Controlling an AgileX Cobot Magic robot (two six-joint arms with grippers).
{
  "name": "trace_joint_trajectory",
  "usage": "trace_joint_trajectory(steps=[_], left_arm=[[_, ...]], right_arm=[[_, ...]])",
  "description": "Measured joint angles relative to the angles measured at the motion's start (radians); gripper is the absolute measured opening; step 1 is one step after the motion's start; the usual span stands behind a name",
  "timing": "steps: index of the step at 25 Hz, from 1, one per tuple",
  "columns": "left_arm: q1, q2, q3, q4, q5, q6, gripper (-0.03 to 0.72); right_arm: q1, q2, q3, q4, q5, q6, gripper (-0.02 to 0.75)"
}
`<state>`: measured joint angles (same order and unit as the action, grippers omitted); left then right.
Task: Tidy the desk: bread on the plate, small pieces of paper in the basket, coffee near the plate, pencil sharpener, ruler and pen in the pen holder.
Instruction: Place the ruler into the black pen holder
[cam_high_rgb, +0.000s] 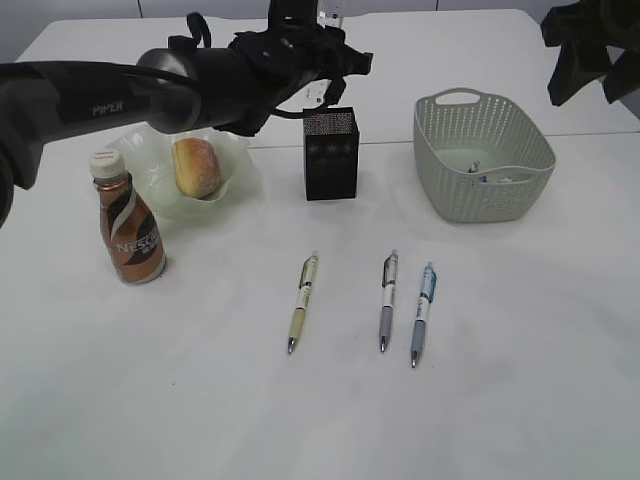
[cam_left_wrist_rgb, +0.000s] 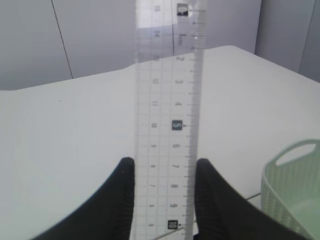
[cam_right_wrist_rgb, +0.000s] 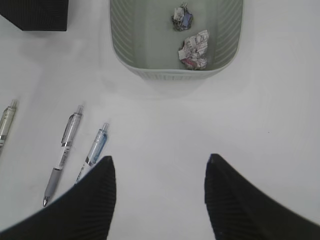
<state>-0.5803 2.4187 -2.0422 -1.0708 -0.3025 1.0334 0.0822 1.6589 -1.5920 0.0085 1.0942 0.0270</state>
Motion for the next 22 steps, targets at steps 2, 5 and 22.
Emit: trace_joint_trajectory(steps=[2, 5, 22], left_arm=[[-0.001, 0.000, -0.002, 0.011, -0.003, -0.010, 0.248], [-0.002, 0.000, -0.002, 0.015, -0.003, -0.012, 0.248], [-0.009, 0.000, -0.005, 0.015, 0.026, -0.032, 0.248]], right_arm=[[0.000, 0.000, 0.000, 0.000, 0.000, 0.000, 0.447], [0.000, 0.000, 0.000, 0.000, -0.002, 0.000, 0.447], [0.000, 0.000, 0.000, 0.000, -0.004, 0.000, 0.447]])
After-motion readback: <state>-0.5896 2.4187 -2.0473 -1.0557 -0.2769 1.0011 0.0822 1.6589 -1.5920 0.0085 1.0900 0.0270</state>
